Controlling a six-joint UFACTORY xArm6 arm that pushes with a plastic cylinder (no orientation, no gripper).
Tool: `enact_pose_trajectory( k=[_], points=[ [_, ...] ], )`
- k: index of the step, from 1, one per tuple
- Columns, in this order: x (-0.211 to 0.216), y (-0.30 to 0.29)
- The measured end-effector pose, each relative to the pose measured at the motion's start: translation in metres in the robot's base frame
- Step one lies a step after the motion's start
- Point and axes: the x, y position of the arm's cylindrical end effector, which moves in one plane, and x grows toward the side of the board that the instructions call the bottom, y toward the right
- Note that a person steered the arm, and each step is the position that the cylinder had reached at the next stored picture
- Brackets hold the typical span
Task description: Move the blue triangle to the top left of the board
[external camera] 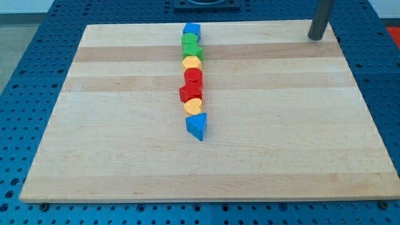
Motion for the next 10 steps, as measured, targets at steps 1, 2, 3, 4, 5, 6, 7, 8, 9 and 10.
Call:
enact_pose_trajectory(
  k=[1, 2, 3, 4, 5, 6, 7, 8, 9, 10],
  points=[
    [0.071, -0.002],
    [0.132, -0.015],
    [0.171, -0.027],
    [0.189, -0.029],
    [0.205, -0.036],
    [0.220, -0.050],
    [0.234, -0.071],
    [0.238, -0.109],
    [0.238, -0.148],
    [0.238, -0.191]
  ],
)
